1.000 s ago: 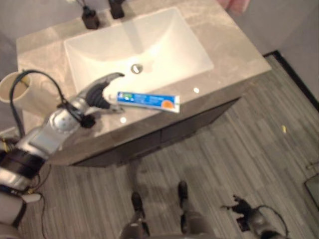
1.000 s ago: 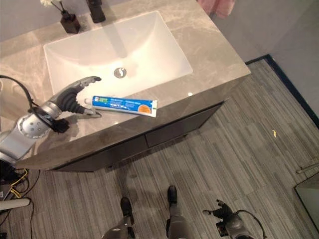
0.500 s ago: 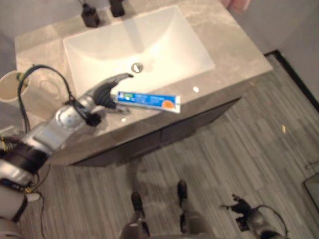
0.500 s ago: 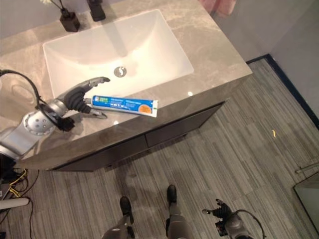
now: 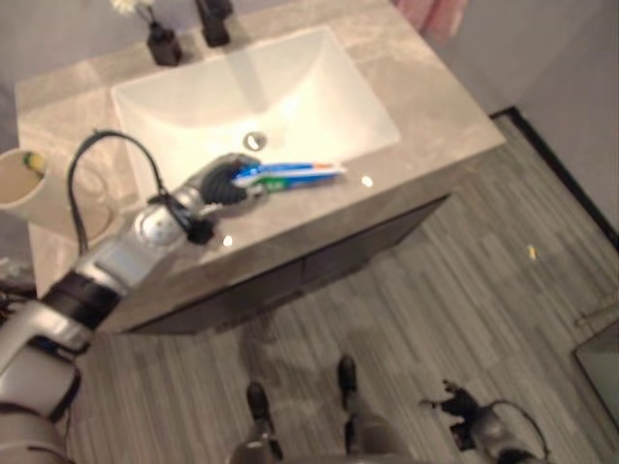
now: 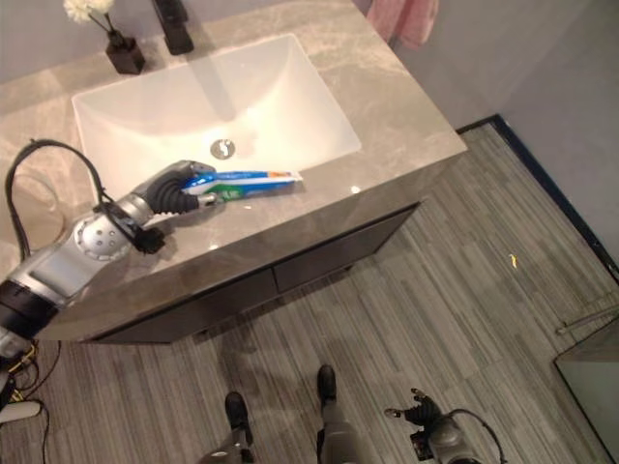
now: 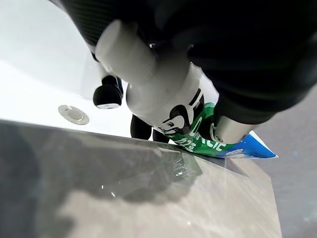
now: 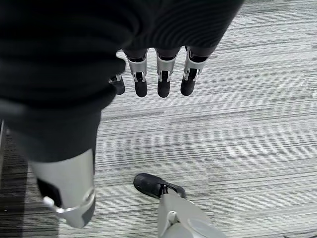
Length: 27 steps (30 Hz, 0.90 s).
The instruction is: Put brush and paste in cup on sink, flatten towel.
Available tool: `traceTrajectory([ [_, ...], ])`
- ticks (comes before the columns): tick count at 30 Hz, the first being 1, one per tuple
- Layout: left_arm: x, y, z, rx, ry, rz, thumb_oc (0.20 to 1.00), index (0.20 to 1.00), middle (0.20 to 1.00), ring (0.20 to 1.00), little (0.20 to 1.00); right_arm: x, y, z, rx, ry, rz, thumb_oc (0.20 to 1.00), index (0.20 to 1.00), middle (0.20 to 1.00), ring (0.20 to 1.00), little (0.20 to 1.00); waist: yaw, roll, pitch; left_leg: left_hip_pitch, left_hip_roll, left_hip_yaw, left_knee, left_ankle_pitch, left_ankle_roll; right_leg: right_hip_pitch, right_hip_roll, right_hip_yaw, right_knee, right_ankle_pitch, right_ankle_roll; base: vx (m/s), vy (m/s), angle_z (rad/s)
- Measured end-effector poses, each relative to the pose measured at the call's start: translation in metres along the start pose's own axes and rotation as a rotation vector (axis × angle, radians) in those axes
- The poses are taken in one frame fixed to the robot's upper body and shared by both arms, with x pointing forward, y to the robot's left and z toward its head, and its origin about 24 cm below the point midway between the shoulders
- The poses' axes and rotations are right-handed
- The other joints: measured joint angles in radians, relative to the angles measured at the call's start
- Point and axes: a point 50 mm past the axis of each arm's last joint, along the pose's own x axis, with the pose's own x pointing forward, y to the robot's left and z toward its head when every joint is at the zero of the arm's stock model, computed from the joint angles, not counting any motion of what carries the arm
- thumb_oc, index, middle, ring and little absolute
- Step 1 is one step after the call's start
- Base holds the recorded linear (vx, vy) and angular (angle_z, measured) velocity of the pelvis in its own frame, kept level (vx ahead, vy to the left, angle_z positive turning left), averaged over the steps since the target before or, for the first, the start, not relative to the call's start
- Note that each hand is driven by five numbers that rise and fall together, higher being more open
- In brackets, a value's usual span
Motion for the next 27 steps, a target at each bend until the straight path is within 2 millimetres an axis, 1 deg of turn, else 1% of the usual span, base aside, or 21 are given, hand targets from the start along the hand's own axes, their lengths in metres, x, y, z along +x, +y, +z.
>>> traceTrajectory([
  [2, -0.005, -0.002, -0.004, 0.012, 0.016, 0.009, 0.2, 0.2, 0.2, 0.2, 0.2, 0.0, -0.001, 0.002, 0.006, -0.007, -0.011, 1.0, 1.0, 1.0, 1.0, 1.0, -0.001, 0.0, -0.001, 0.015, 0.003, -0.003, 0.0, 0.0, 0.0, 0.018, -0.001, -0.004, 0.0, 0.0, 0.0, 0.0, 0.0, 0.0],
  [3, -0.011, -0.003, -0.006, 0.001, 0.025, 0.024, 0.2, 0.2, 0.2, 0.2, 0.2, 0.0, -0.001, 0.002, 0.021, -0.007, -0.014, 1.0, 1.0, 1.0, 1.0, 1.0, -0.006, 0.0, -0.001, 0.026, 0.004, -0.003, 0.0, 0.0, 0.0, 0.026, -0.001, -0.004, 0.0, 0.0, 0.0, 0.0, 0.0, 0.0],
  [6, -0.03, -0.02, -0.01, -0.039, 0.036, 0.014, 0.2, 0.2, 0.2, 0.2, 0.2, -0.001, -0.004, -0.003, 0.094, 0.007, -0.039, 1.0, 1.0, 1.0, 1.0, 1.0, -0.001, 0.001, -0.002, 0.061, 0.008, -0.022, 0.0, 0.0, 0.0, 0.07, 0.0, -0.023, 0.0, -0.002, 0.0, 0.01, 0.022, 0.11],
  [7, -0.045, -0.031, -0.014, -0.078, 0.055, 0.017, 0.2, 0.2, 0.2, 0.2, 0.2, -0.001, -0.007, 0.001, 0.164, -0.021, -0.059, 1.0, 1.0, 1.0, 1.0, 1.0, -0.001, 0.001, -0.001, 0.081, 0.01, -0.036, -0.001, -0.001, 0.0, 0.097, 0.001, -0.035, 0.0, -0.006, -0.001, -0.03, 0.054, 0.21],
  [8, -0.056, -0.036, -0.016, -0.11, 0.072, 0.033, 0.2, 0.2, 0.2, 0.2, 0.2, -0.002, -0.01, 0.004, 0.205, -0.041, -0.073, 1.0, 1.0, 1.0, 1.0, 1.0, -0.001, 0.0, -0.001, 0.094, 0.01, -0.041, -0.001, -0.002, -0.001, 0.111, 0.001, -0.039, -0.001, -0.007, -0.001, -0.03, 0.05, 0.21],
  [10, -0.075, -0.049, -0.023, -0.186, 0.117, 0.081, 0.2, 0.2, 0.2, 0.2, 0.2, -0.004, -0.017, 0.015, 0.293, -0.11, -0.104, 1.0, 1.0, 1.0, 1.0, 1.0, 0.014, -0.005, -0.006, 0.118, 0.01, -0.055, -0.001, -0.01, -0.005, 0.142, 0.002, -0.052, -0.001, -0.014, 0.0, -0.04, 0.063, 0.15],
  [11, -0.081, -0.056, -0.025, -0.227, 0.139, 0.107, 0.2, 0.2, 0.2, 0.2, 0.2, -0.006, -0.021, 0.02, 0.351, -0.156, -0.119, 1.0, 1.0, 1.0, 1.0, 1.0, 0.026, -0.013, -0.01, 0.13, 0.012, -0.061, -0.003, -0.013, -0.006, 0.157, 0.0, -0.055, -0.008, -0.026, 0.001, -0.05, 0.077, 0.16],
  [12, -0.085, -0.055, -0.026, -0.239, 0.146, 0.124, 0.2, 0.2, 0.2, 0.2, 0.2, -0.006, -0.024, 0.031, 0.409, -0.194, -0.13, 1.0, 1.0, 1.0, 1.0, 1.0, 0.039, -0.02, -0.01, 0.135, 0.013, -0.067, -0.004, -0.016, -0.012, 0.166, 0.0, -0.06, -0.007, -0.03, -0.004, -0.09, 0.127, 0.15],
  [13, -0.095, -0.053, -0.027, -0.272, 0.162, 0.182, 0.2, 0.2, 0.2, 0.2, 0.2, -0.009, -0.028, 0.039, 0.496, -0.246, -0.151, 1.0, 1.0, 1.0, 1.0, 1.0, 0.045, -0.03, -0.014, 0.143, 0.014, -0.073, -0.005, -0.016, -0.012, 0.174, 0.0, -0.062, -0.008, -0.03, -0.004, -0.07, 0.069, 0.17],
  [15, -0.098, -0.049, -0.027, -0.276, 0.168, 0.235, 0.2, 0.2, 0.2, 0.2, 0.2, -0.012, -0.035, 0.059, 0.537, -0.335, -0.161, 1.0, 1.0, 1.0, 1.0, 1.0, 0.054, -0.038, -0.019, 0.147, 0.012, -0.092, -0.005, -0.016, -0.012, 0.191, -0.003, -0.081, -0.008, -0.031, -0.005, -0.07, 0.086, 0.28],
  [16, -0.1, -0.041, -0.027, -0.266, 0.167, 0.283, 0.2, 0.2, 0.2, 0.2, 0.2, -0.018, -0.04, 0.079, 0.538, -0.433, -0.16, 1.0, 1.0, 1.0, 1.0, 1.0, 0.06, -0.046, -0.024, 0.149, 0.012, -0.099, -0.004, -0.013, -0.01, 0.2, -0.004, -0.09, -0.008, -0.031, -0.005, -0.07, 0.084, 0.25],
  [17, -0.1, -0.037, -0.027, -0.26, 0.164, 0.303, 0.2, 0.2, 0.2, 0.2, 0.2, -0.021, -0.042, 0.088, 0.537, -0.47, -0.16, 1.0, 1.0, 1.0, 1.0, 1.0, 0.064, -0.05, -0.028, 0.152, 0.011, -0.104, -0.004, -0.012, -0.009, 0.204, -0.006, -0.094, -0.008, -0.031, -0.005, -0.09, 0.13, 0.18],
  [18, -0.101, -0.029, -0.025, -0.251, 0.151, 0.345, 0.2, 0.2, 0.2, 0.2, 0.2, -0.029, -0.046, 0.106, 0.523, -0.562, -0.153, 1.0, 1.0, 1.0, 1.0, 1.0, 0.066, -0.053, -0.029, 0.158, 0.008, -0.111, -0.005, -0.008, -0.004, 0.214, -0.008, -0.102, -0.008, -0.03, -0.005, -0.06, 0.084, 0.11],
  [20, -0.1, -0.023, -0.021, -0.252, 0.13, 0.392, 0.2, 0.2, 0.2, 0.2, 0.2, -0.044, -0.05, 0.136, 0.516, -0.694, -0.139, 1.0, 1.0, 1.0, 1.0, 1.0, 0.07, -0.053, -0.03, 0.176, 0.003, -0.117, -0.005, -0.005, 0.0, 0.235, -0.013, -0.109, -0.008, -0.03, 0.0, -0.04, 0.082, 0.1],
  [21, -0.098, -0.018, -0.016, -0.254, 0.1, 0.414, 0.2, 0.2, 0.2, 0.2, 0.2, -0.058, -0.052, 0.16, 0.505, -0.824, -0.123, 1.0, 1.0, 1.0, 1.0, 1.0, 0.065, -0.052, -0.033, 0.187, 0.0, -0.117, -0.005, -0.006, 0.0, 0.247, -0.016, -0.108, -0.008, -0.033, 0.003, -0.03, 0.061, 0.06],
  [22, -0.097, -0.015, -0.014, -0.252, 0.084, 0.423, 0.2, 0.2, 0.2, 0.2, 0.2, -0.065, -0.054, 0.177, 0.519, -0.896, -0.112, 1.0, 1.0, 1.0, 1.0, 1.0, 0.072, -0.052, -0.033, 0.193, -0.001, -0.119, -0.005, -0.006, 0.001, 0.256, -0.018, -0.11, -0.008, -0.035, 0.005, -0.05, 0.082, 0.05],
  [23, -0.096, -0.013, -0.011, -0.249, 0.067, 0.432, 0.2, 0.2, 0.2, 0.2, 0.2, -0.071, -0.054, 0.191, 0.544, -0.942, -0.088, 1.0, 1.0, 1.0, 1.0, 1.0, 0.072, -0.053, -0.033, 0.2, -0.004, -0.121, -0.005, -0.006, 0.001, 0.262, -0.019, -0.112, -0.008, -0.034, 0.004, -0.04, 0.049, 0.06],
  [24, -0.094, -0.008, -0.004, -0.245, 0.03, 0.457, 0.2, 0.2, 0.2, 0.2, 0.2, -0.085, -0.052, 0.215, 0.563, -1.048, -0.038, 1.0, 1.0, 1.0, 1.0, 1.0, 0.08, -0.052, -0.033, 0.208, -0.007, -0.122, -0.003, -0.007, 0.002, 0.271, -0.021, -0.111, -0.008, -0.033, 0.003, -0.04, 0.073, 0.02],
  [25, -0.092, -0.005, -0.002, -0.243, 0.014, 0.465, 0.2, 0.2, 0.2, 0.2, 0.2, -0.091, -0.049, 0.227, 0.585, -1.091, -0.003, 1.0, 1.0, 1.0, 1.0, 1.0, 0.085, -0.051, -0.033, 0.213, -0.007, -0.121, -0.004, -0.007, 0.003, 0.274, -0.022, -0.111, -0.008, -0.034, 0.002, -0.04, 0.063, 0.02],
  [27, -0.085, 0.002, 0.004, -0.244, -0.03, 0.485, 0.2, 0.2, 0.2, 0.2, 0.2, -0.107, -0.035, 0.262, 0.598, -1.189, 0.133, 1.0, 1.0, 1.0, 1.0, 1.0, 0.097, -0.046, -0.033, 0.219, -0.009, -0.126, -0.001, -0.005, 0.0, 0.286, -0.022, -0.12, -0.008, -0.032, 0.002, -0.05, 0.042, 0.06],
])
